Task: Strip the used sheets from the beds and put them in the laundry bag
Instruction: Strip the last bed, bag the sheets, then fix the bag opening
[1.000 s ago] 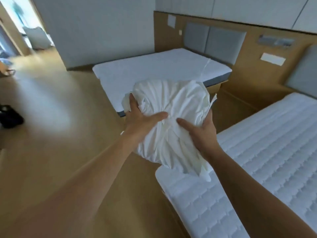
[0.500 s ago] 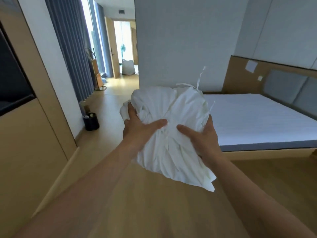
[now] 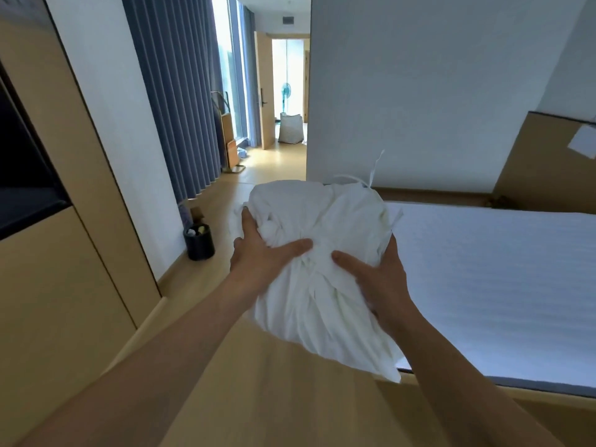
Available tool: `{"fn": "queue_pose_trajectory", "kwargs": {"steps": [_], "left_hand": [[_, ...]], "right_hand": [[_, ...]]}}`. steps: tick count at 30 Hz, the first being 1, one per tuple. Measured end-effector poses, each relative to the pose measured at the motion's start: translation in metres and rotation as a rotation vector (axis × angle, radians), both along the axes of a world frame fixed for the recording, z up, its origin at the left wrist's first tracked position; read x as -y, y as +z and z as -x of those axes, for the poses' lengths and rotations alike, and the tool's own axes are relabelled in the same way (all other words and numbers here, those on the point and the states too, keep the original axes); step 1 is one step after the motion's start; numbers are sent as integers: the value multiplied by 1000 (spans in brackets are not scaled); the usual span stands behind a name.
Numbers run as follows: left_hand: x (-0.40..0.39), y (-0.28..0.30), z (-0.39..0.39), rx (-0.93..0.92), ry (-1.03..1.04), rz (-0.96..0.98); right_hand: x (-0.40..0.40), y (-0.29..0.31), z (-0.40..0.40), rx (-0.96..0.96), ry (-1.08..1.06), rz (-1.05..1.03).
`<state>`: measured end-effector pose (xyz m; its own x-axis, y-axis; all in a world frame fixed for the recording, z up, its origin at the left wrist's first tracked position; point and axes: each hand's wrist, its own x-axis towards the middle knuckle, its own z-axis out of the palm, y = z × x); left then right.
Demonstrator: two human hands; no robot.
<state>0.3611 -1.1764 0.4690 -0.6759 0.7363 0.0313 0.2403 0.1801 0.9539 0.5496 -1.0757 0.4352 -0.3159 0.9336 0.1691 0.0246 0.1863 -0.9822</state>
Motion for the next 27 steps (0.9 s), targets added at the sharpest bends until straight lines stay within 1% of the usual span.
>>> {"fn": "queue_pose_trajectory", "kwargs": {"steps": [5, 10, 15, 19, 22, 27], "left_hand": [[-116, -3, 69, -30, 29, 2], [-258, -5, 150, -82, 11, -19], [-401, 11, 213, -64, -20, -5], [-501, 28, 257, -64, -33, -8], [-572, 33, 303, -87, -25, -32], [-694, 32, 389, -123, 21, -90]], "right_hand": [[-123, -10, 73, -47, 43, 15], [-264, -18, 153, -86, 36, -6], [-401, 5, 210, -76, -1, -18], [-500, 22, 252, -73, -24, -3], [-571, 27, 298, -108, 8, 12], [-699, 29, 391, -186, 89, -47]]}}
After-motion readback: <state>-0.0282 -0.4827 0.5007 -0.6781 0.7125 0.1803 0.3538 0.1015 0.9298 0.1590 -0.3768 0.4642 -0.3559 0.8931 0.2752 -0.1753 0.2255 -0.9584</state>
